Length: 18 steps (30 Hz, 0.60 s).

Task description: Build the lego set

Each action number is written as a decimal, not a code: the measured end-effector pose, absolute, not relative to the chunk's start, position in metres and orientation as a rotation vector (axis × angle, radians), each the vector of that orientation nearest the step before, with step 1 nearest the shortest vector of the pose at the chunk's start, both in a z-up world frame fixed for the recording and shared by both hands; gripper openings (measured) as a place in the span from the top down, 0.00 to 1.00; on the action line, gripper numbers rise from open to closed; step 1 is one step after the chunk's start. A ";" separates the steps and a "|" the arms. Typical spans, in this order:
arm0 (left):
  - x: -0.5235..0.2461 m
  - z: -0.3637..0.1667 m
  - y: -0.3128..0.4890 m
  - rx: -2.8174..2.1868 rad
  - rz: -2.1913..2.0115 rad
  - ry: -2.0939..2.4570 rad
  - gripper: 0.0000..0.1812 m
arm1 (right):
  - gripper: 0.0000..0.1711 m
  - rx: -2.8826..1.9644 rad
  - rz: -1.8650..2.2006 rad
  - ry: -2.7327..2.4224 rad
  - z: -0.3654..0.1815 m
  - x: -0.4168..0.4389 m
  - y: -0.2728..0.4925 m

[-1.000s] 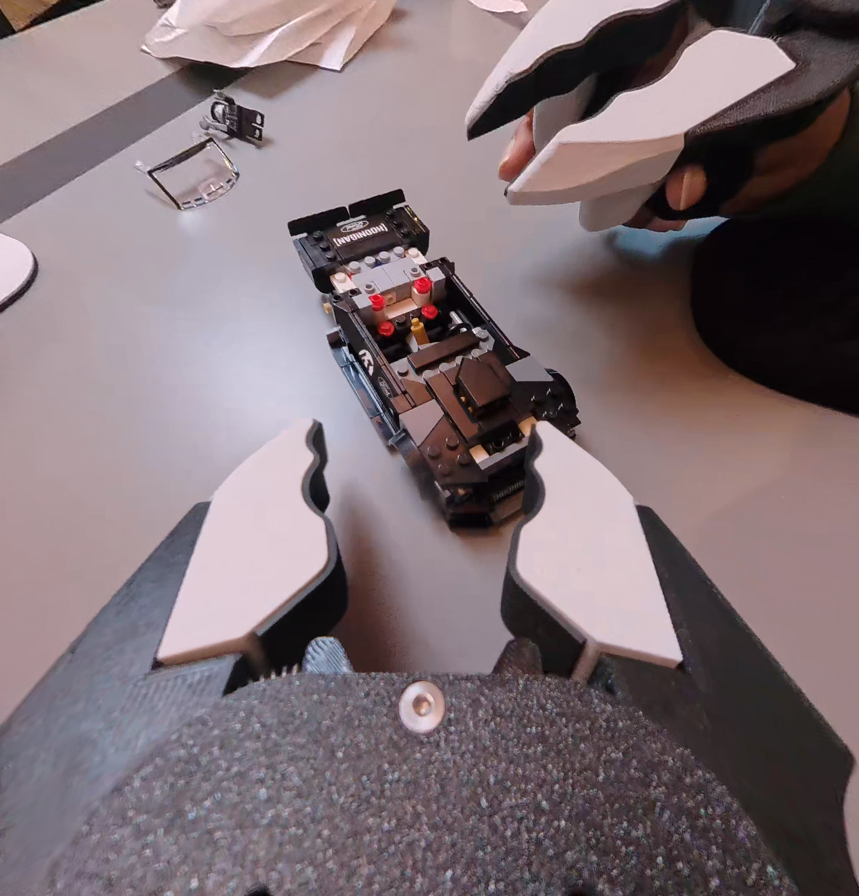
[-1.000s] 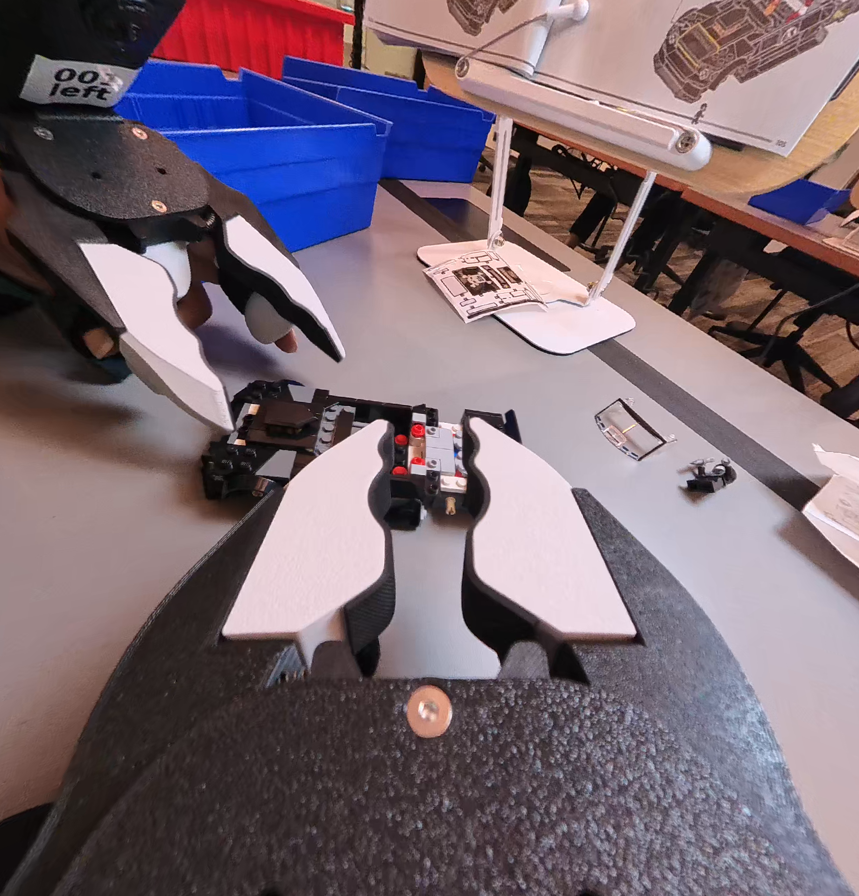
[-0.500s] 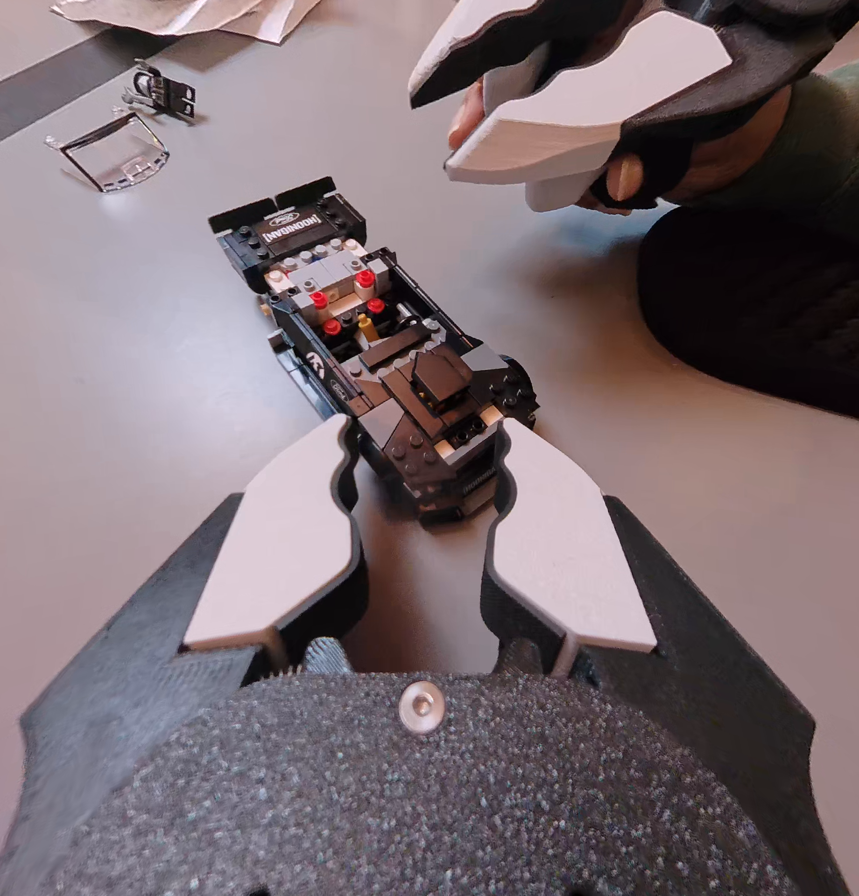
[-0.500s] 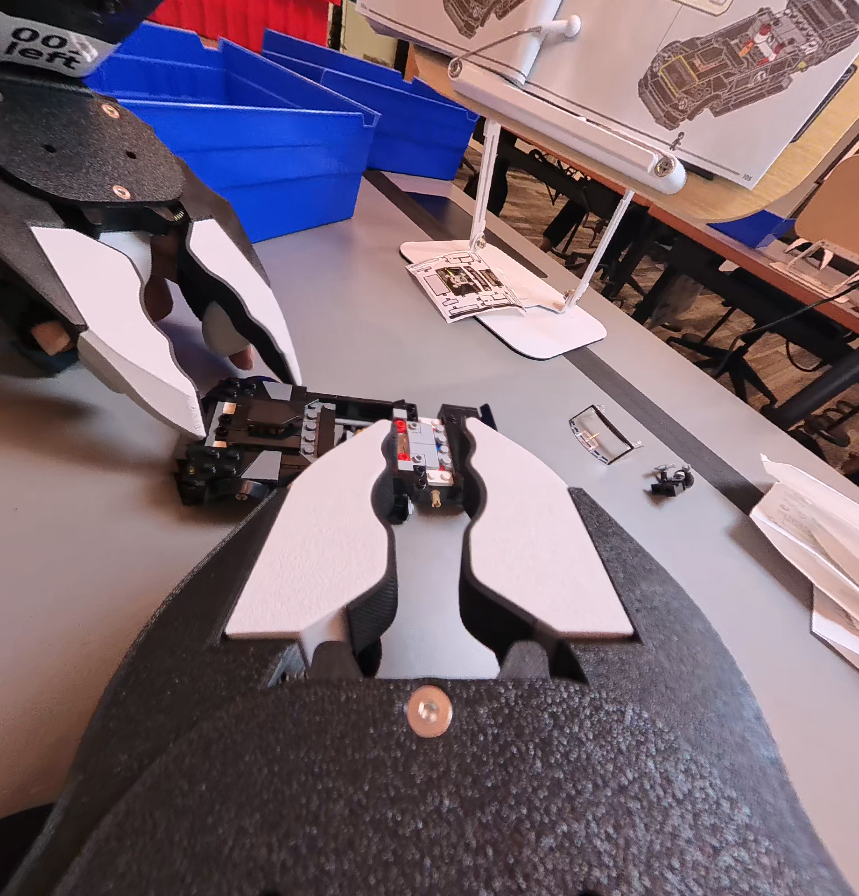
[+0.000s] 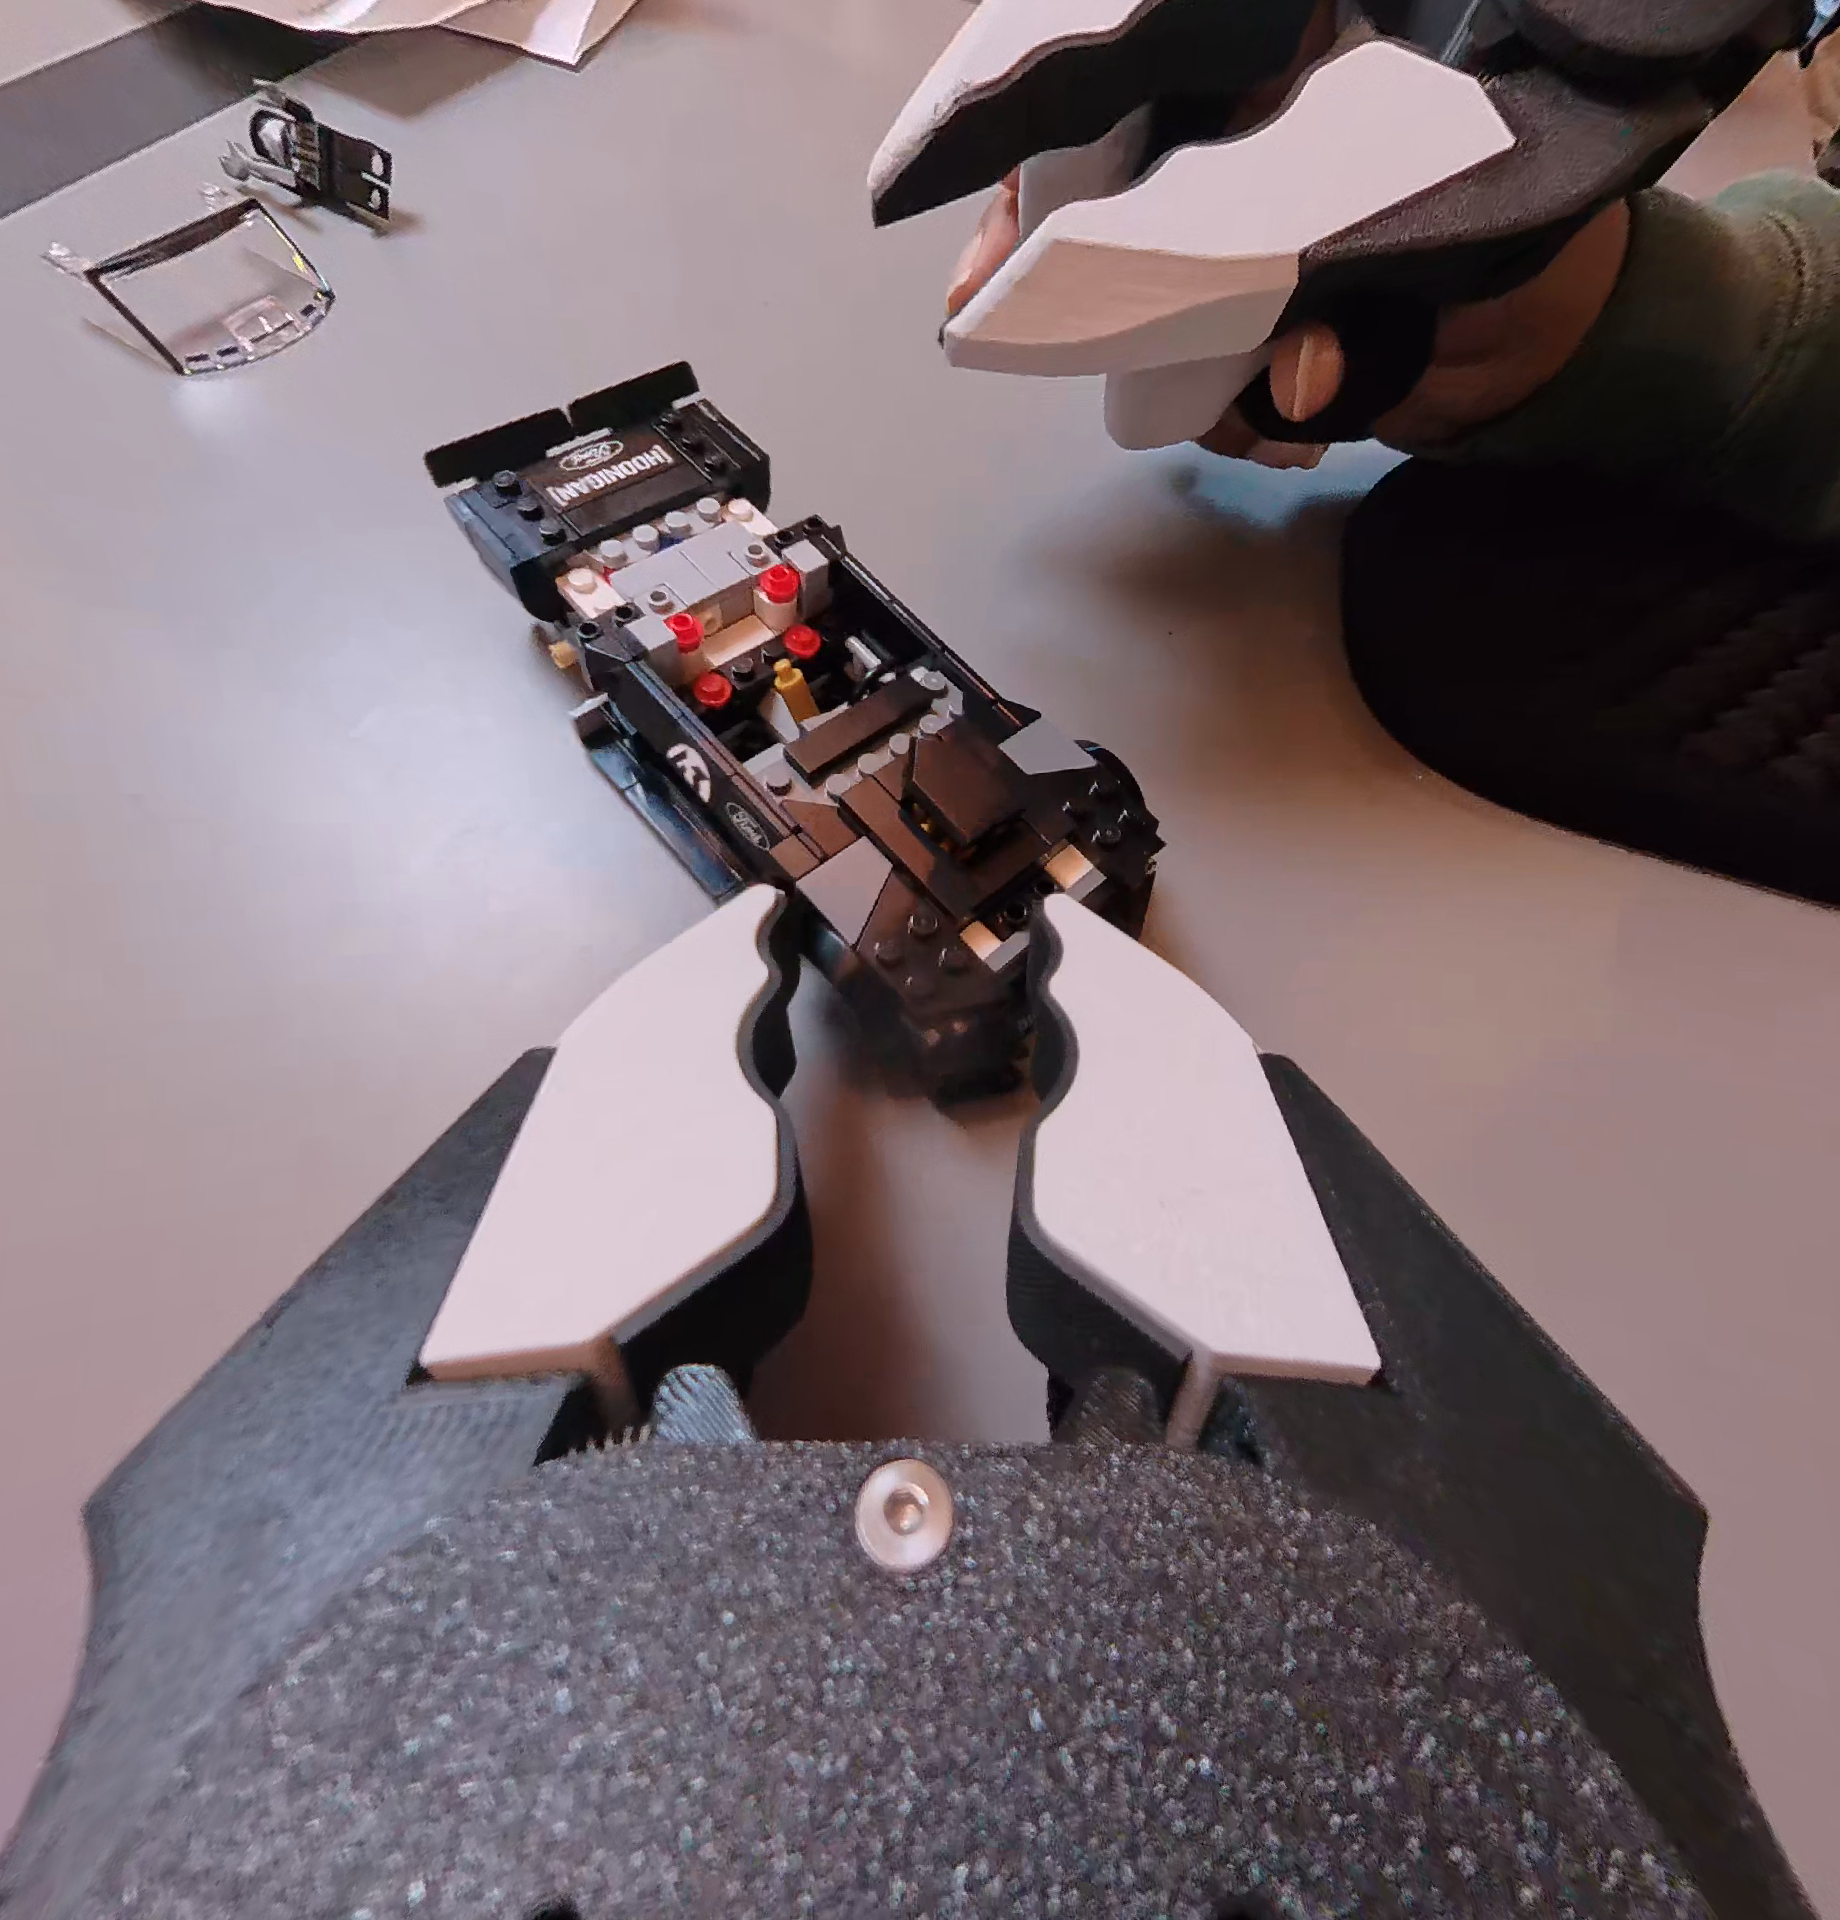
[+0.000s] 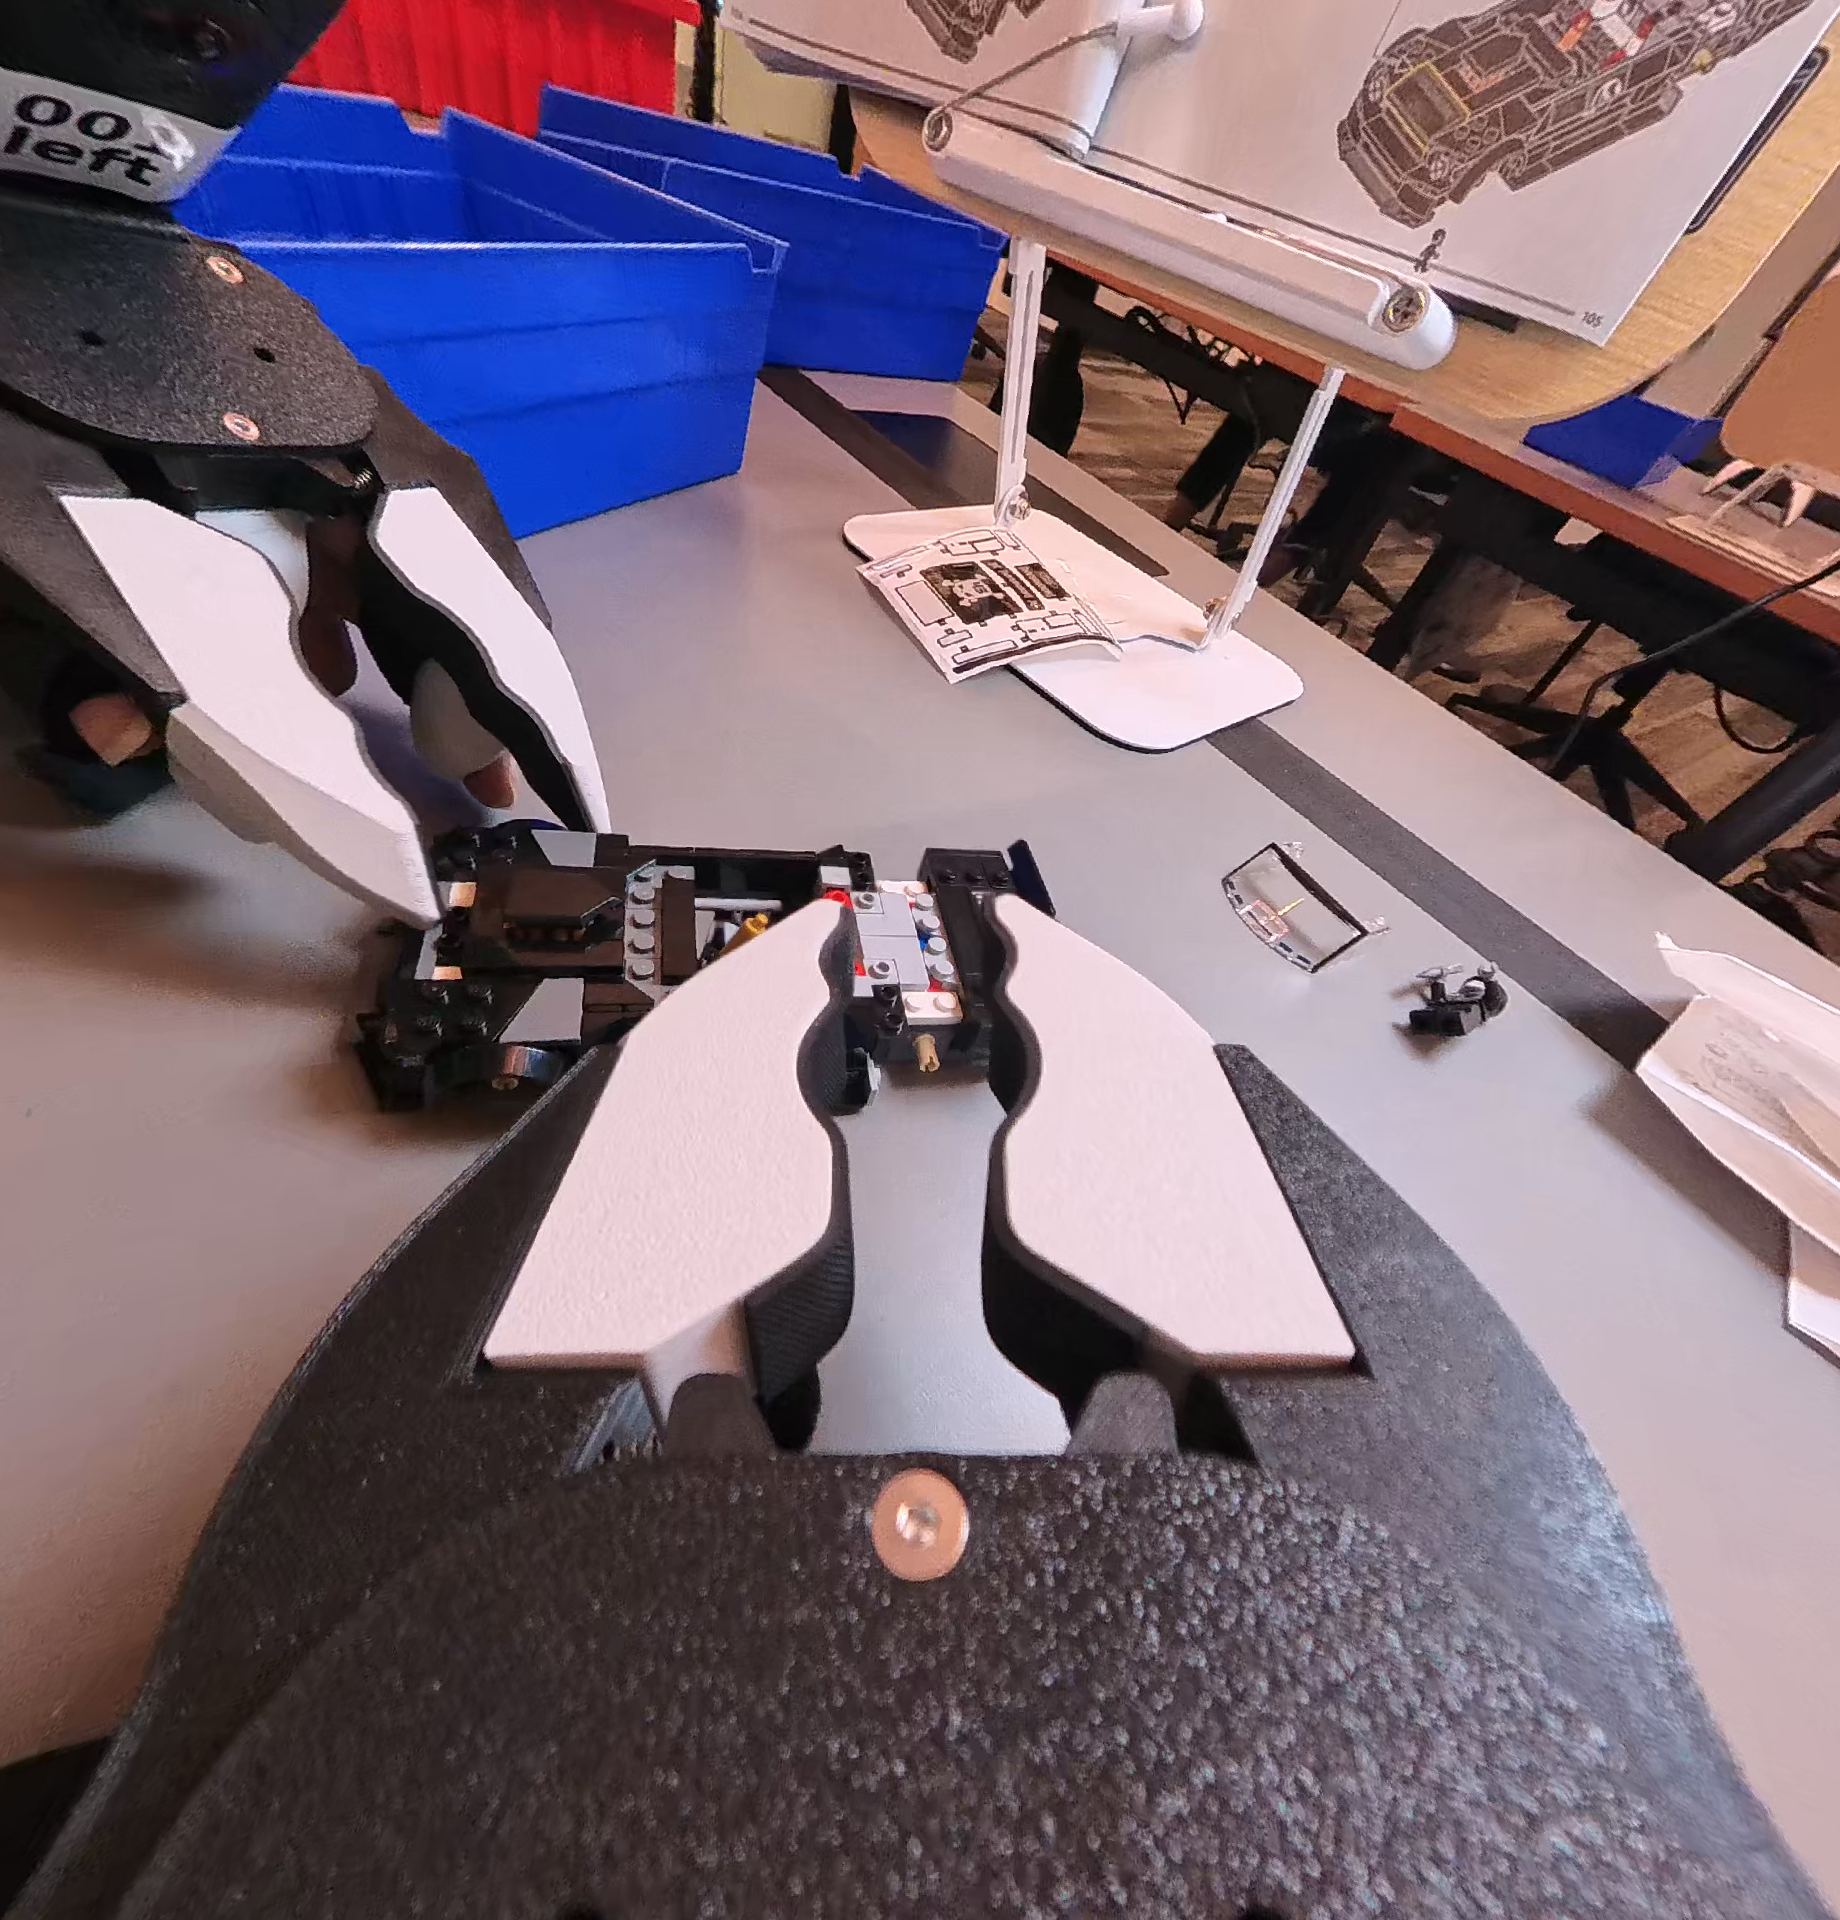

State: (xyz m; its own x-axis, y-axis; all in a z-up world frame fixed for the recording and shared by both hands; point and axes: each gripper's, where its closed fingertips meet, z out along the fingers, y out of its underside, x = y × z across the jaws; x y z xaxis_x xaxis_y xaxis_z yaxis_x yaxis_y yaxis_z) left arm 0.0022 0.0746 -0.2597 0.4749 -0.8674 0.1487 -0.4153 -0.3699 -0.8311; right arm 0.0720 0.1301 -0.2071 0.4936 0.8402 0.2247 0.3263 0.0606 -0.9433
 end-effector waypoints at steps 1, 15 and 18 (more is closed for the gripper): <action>0.001 -0.259 0.075 -1.972 -0.770 1.065 0.77 | 0.87 -1.521 0.531 -1.057 -0.207 0.071 0.130; -0.004 -0.224 0.084 -1.792 -0.763 0.950 0.98 | 0.93 -1.514 0.474 -1.103 -0.211 0.070 0.127; -0.004 -0.214 0.085 -1.744 -0.780 0.918 1.00 | 0.99 -1.502 0.491 -1.100 -0.207 0.068 0.124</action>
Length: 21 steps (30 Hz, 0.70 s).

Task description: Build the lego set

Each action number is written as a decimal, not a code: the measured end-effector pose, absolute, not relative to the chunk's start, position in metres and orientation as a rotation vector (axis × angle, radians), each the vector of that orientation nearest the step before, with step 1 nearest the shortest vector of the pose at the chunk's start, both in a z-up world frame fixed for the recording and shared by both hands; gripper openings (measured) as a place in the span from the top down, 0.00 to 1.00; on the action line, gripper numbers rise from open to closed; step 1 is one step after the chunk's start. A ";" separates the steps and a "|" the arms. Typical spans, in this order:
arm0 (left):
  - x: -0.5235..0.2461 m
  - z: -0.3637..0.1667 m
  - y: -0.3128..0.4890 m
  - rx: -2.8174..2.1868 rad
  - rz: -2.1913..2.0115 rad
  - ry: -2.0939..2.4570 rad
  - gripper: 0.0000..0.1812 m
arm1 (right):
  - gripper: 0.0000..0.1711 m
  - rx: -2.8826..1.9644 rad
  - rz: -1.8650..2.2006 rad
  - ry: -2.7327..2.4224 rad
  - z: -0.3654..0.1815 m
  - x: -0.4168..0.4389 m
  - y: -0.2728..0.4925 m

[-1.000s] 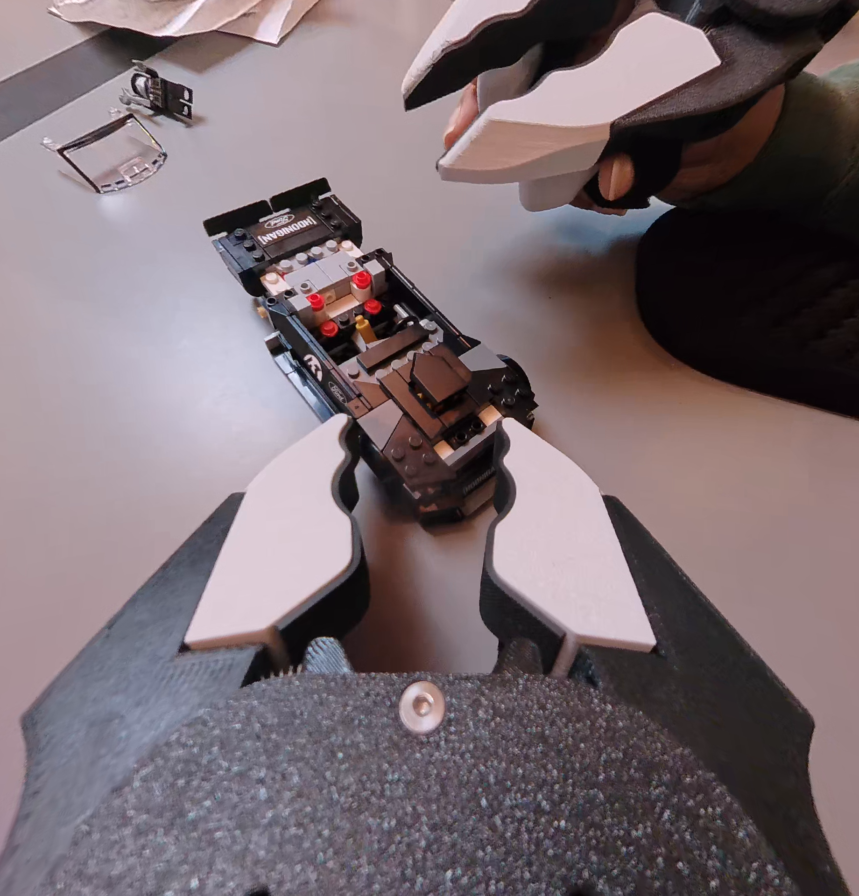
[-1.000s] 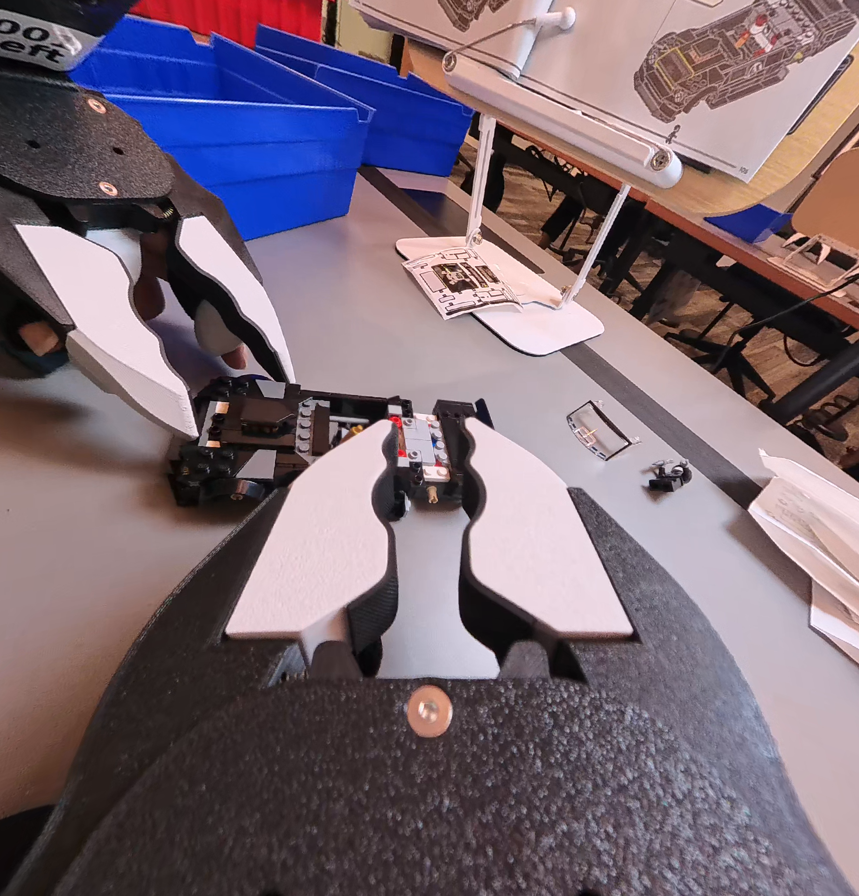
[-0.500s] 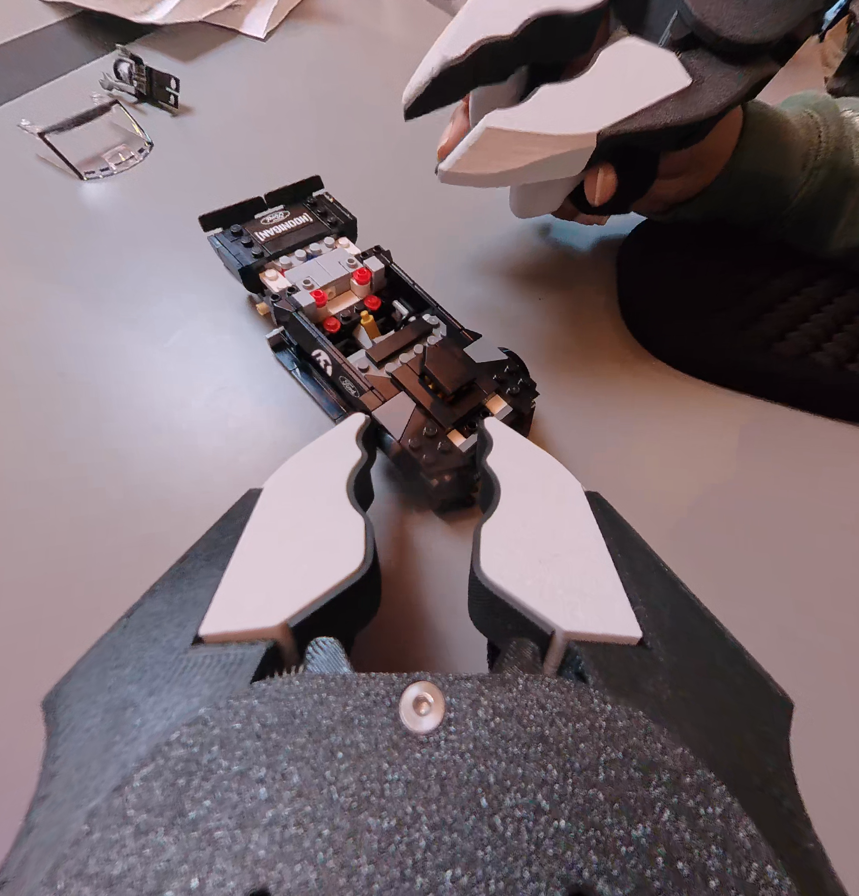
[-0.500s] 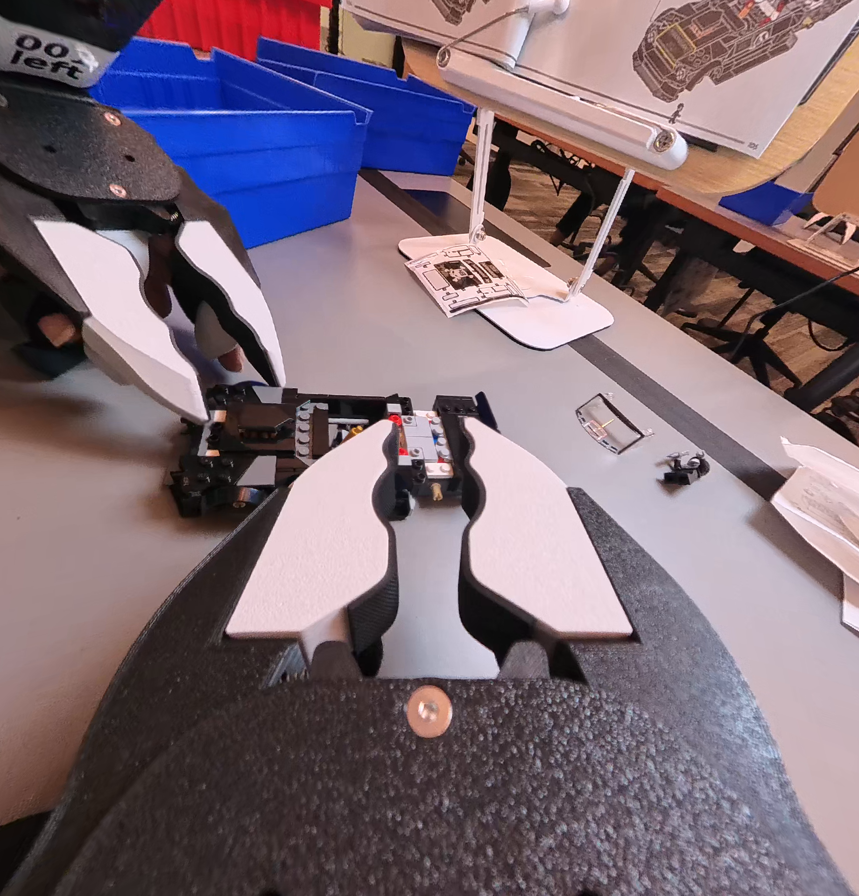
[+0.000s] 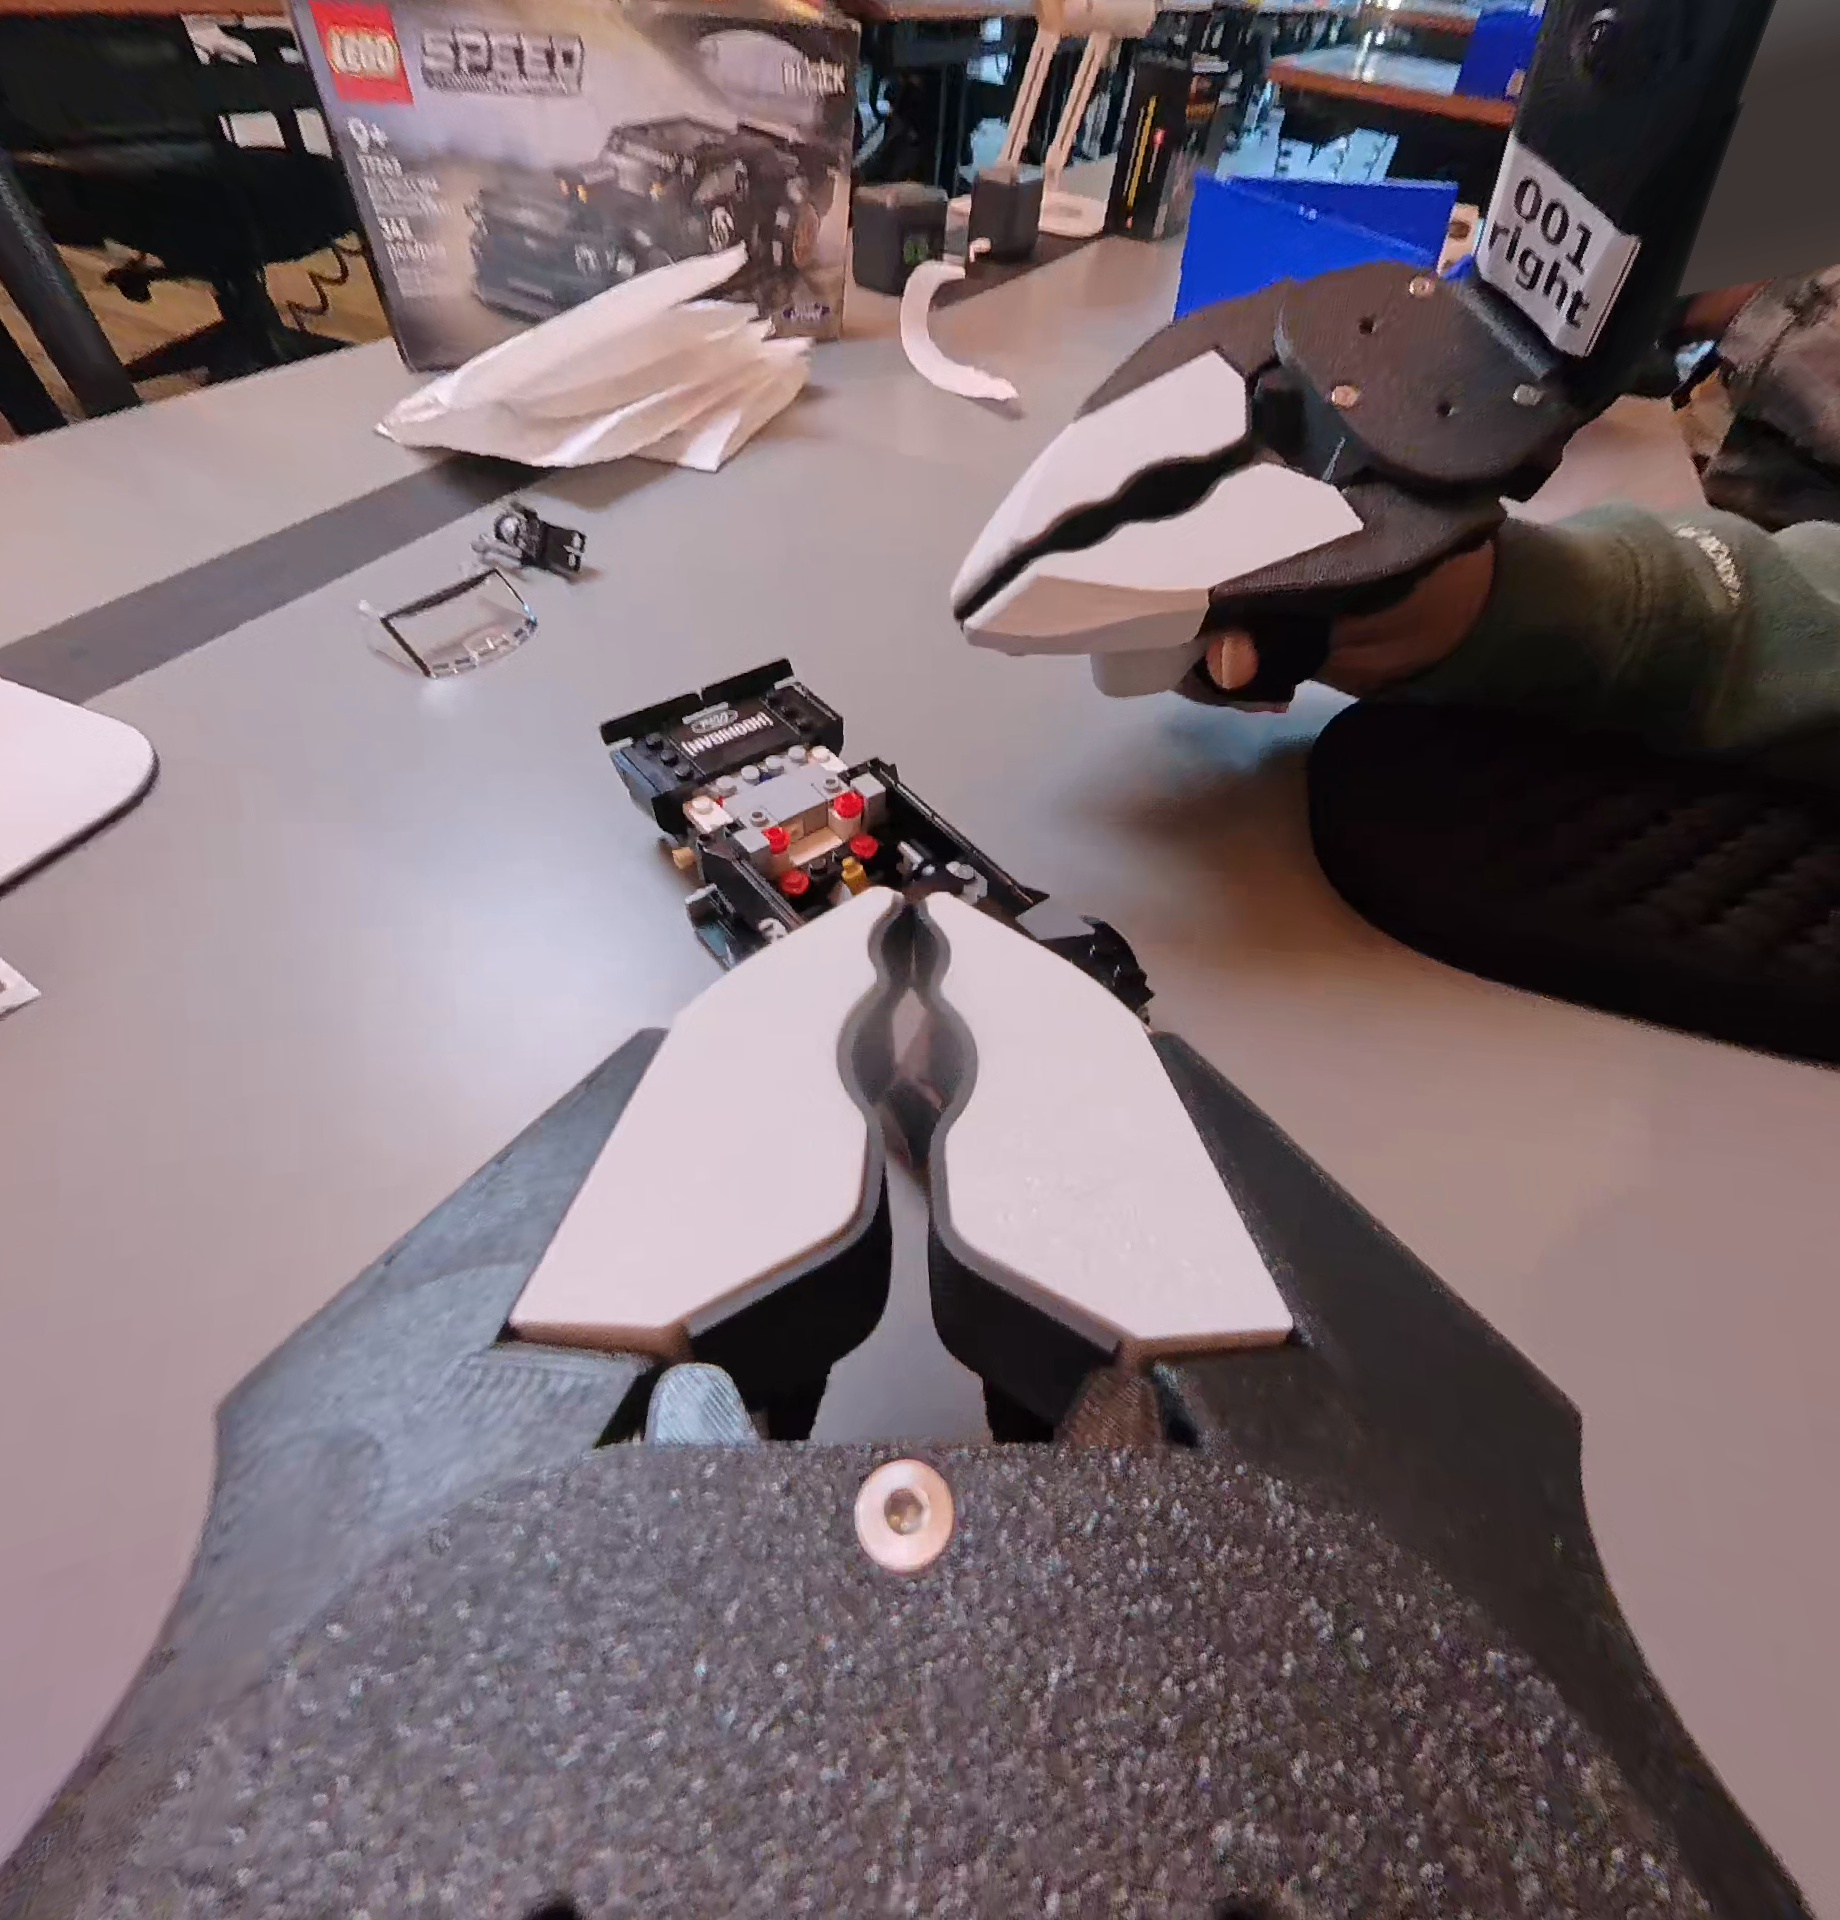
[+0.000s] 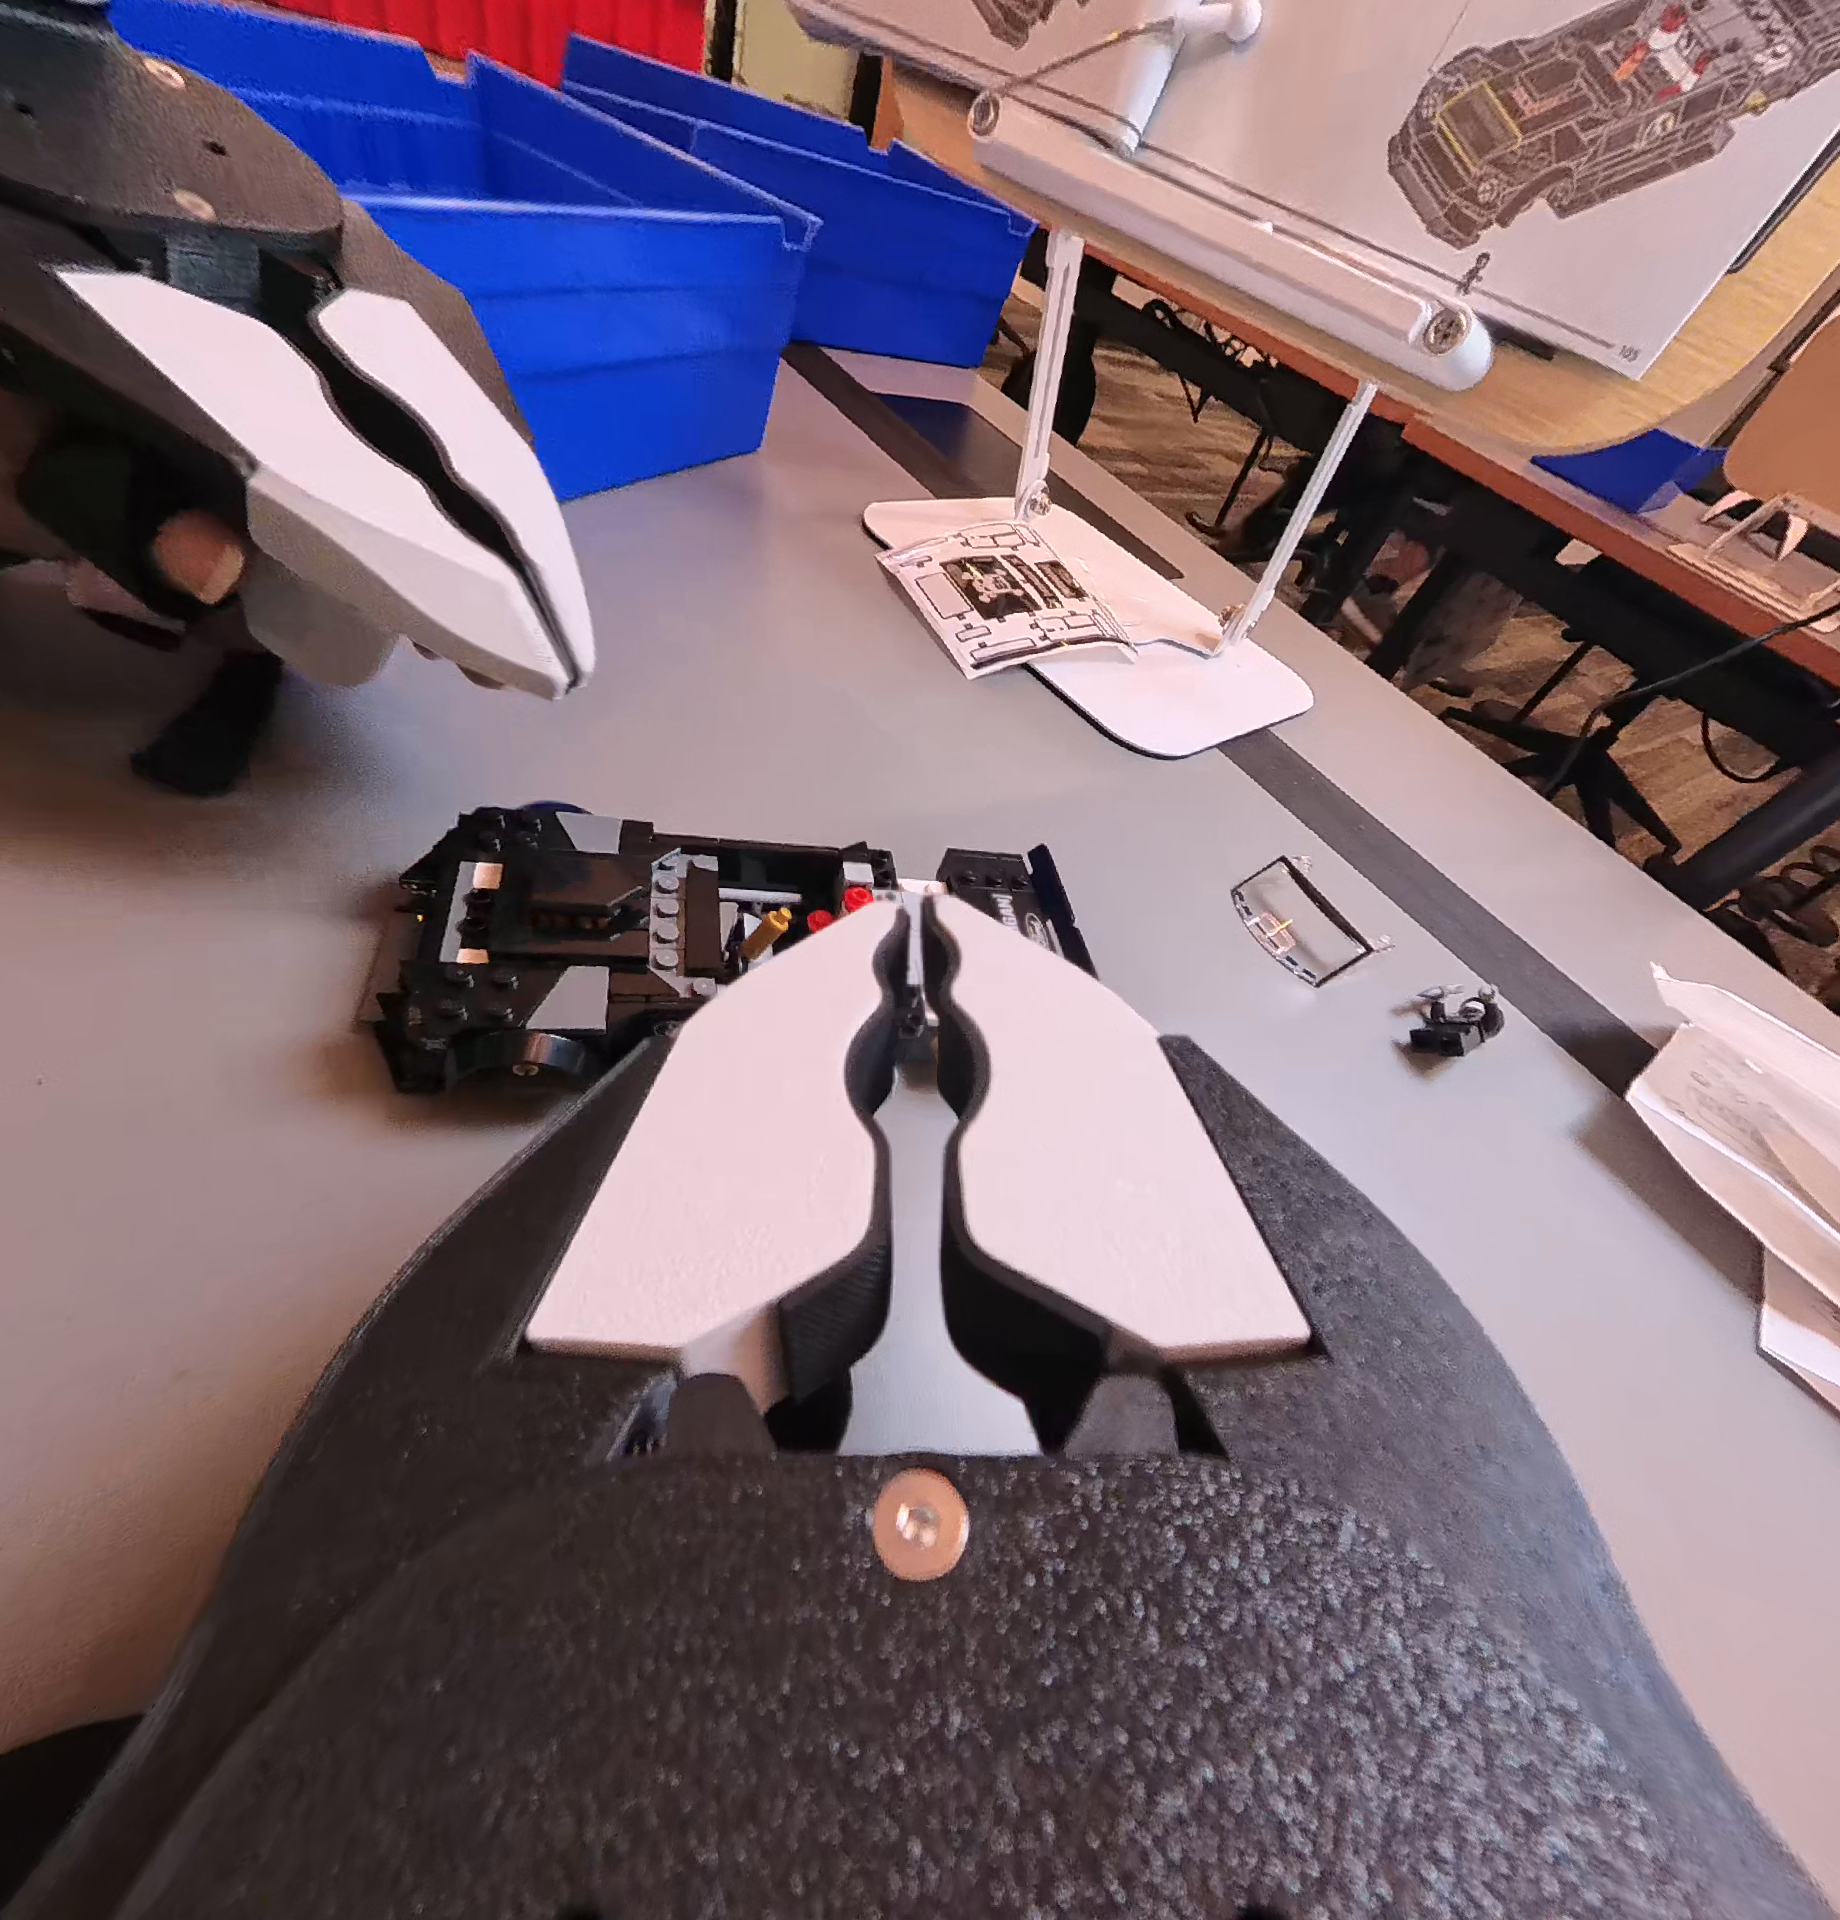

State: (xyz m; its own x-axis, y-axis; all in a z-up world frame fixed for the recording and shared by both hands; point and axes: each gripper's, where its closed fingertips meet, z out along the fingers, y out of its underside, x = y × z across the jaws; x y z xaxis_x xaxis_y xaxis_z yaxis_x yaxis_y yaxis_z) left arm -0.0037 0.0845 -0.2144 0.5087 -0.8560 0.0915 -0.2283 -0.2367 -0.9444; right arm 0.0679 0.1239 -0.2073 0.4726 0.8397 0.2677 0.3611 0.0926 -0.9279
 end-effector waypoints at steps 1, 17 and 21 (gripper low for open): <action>-0.004 -0.211 0.086 -1.732 -0.780 0.905 1.00 | 1.00 -1.500 0.503 -1.090 -0.205 0.068 0.124; 0.015 -0.174 0.115 -1.711 -0.649 1.066 1.00 | 1.00 -1.524 0.482 -1.008 -0.199 0.072 0.130; 0.018 -0.183 0.118 -1.728 -0.658 1.061 1.00 | 1.00 -1.546 0.491 -0.986 -0.200 0.076 0.134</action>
